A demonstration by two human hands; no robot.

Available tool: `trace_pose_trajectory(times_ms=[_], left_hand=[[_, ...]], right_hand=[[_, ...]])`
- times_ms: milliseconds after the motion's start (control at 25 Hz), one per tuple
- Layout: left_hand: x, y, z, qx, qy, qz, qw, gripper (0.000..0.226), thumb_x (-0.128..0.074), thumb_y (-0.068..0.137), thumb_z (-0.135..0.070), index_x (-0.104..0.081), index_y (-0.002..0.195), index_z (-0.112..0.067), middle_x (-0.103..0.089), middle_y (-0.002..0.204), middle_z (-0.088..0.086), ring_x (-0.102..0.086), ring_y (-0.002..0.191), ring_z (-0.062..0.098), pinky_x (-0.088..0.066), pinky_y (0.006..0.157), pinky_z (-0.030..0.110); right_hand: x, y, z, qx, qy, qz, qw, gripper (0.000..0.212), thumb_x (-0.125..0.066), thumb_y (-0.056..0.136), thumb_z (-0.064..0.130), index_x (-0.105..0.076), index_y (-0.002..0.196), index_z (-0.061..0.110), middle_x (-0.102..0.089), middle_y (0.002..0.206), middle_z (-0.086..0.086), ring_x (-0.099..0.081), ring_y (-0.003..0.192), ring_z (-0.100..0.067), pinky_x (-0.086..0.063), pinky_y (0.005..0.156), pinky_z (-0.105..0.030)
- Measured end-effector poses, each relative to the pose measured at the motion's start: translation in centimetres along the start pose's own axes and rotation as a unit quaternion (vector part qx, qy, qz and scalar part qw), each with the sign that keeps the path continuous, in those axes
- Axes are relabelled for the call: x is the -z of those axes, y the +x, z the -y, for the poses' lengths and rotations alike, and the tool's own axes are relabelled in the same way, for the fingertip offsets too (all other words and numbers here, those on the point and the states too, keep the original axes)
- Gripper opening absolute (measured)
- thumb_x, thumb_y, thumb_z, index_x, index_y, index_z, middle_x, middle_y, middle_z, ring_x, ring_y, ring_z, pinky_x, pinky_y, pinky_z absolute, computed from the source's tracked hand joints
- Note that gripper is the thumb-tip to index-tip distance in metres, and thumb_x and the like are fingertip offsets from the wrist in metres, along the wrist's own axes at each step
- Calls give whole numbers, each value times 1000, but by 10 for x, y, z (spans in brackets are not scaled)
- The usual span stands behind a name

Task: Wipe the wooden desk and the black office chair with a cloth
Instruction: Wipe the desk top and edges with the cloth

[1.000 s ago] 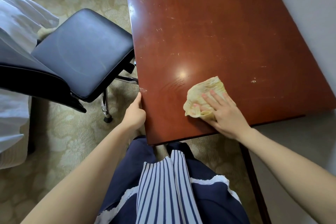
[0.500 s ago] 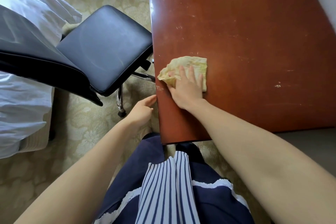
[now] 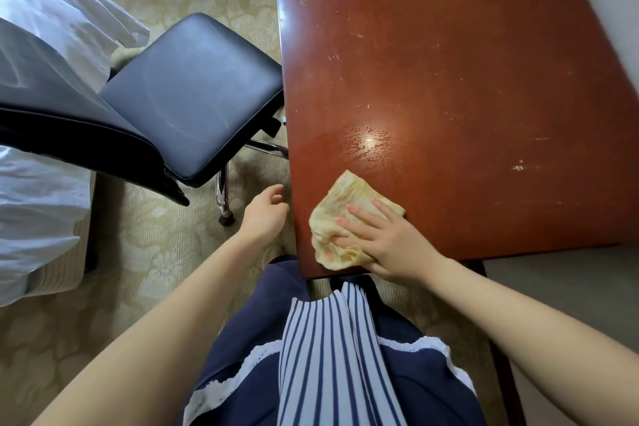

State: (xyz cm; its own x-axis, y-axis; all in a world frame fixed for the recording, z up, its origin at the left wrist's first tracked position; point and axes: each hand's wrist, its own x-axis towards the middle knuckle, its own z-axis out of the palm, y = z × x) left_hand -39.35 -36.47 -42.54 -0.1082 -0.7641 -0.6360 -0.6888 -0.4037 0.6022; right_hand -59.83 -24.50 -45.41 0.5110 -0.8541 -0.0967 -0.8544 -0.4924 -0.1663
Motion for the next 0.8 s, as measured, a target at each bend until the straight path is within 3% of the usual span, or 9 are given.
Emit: trace_pose_trajectory(times_ms=[80,200,400,520,600,680,800], left_hand=[[-8,-2,-5,-65,41,-22,997,59,-51,91,-8,-34,146,-21,-42,146,1,-53,112,11,-35,88,21],[-22,-4,-14,-135,124,-8,983,68,-55,88,-11,-25,149,-15,-28,154,4,-25,141,21,-24,108,30],[-39,-9,-20,-131,251,41,958,78,-53,94,-23,-2,152,-10,3,159,12,5,146,29,-6,117,37],[-43,-13,-19,-136,277,31,951,78,-52,94,-25,-1,152,-12,6,159,13,5,146,31,-7,117,40],[-44,-16,-19,-156,286,8,945,76,-52,94,-24,-5,152,-13,4,159,13,1,146,29,-10,117,40],[-48,-19,-23,-178,281,0,943,73,-51,94,-21,-7,152,-12,2,159,12,-1,146,28,-11,118,40],[-55,-20,-29,-199,280,4,939,70,-49,94,-18,-10,152,-13,1,159,11,-2,146,28,-11,118,40]], right_hand=[[1,-22,-18,0,-8,-5,1000,44,-42,87,37,-62,124,25,-56,134,-2,-50,126,-28,-38,103,-55],[6,-48,-49,-53,0,-17,998,45,-48,84,34,-62,124,22,-56,134,-5,-50,125,-30,-38,102,-56],[14,-55,-95,-260,27,-48,964,48,-56,93,30,-43,139,27,-43,145,-3,-34,138,-26,-25,113,-49],[10,-25,-95,-442,73,-70,891,51,-38,97,43,-33,145,26,-29,154,3,-16,144,-20,-10,117,-45],[8,2,-79,-513,98,-84,849,54,-37,97,44,-33,145,21,-25,155,0,-12,145,-23,-7,116,-47],[5,16,-55,-509,96,-92,850,55,-42,94,41,-35,144,18,-25,155,-3,-12,145,-26,-9,115,-48],[-3,6,-19,-398,83,-75,911,59,-51,89,36,-35,145,23,-29,154,1,-15,145,-21,-7,115,-43]])
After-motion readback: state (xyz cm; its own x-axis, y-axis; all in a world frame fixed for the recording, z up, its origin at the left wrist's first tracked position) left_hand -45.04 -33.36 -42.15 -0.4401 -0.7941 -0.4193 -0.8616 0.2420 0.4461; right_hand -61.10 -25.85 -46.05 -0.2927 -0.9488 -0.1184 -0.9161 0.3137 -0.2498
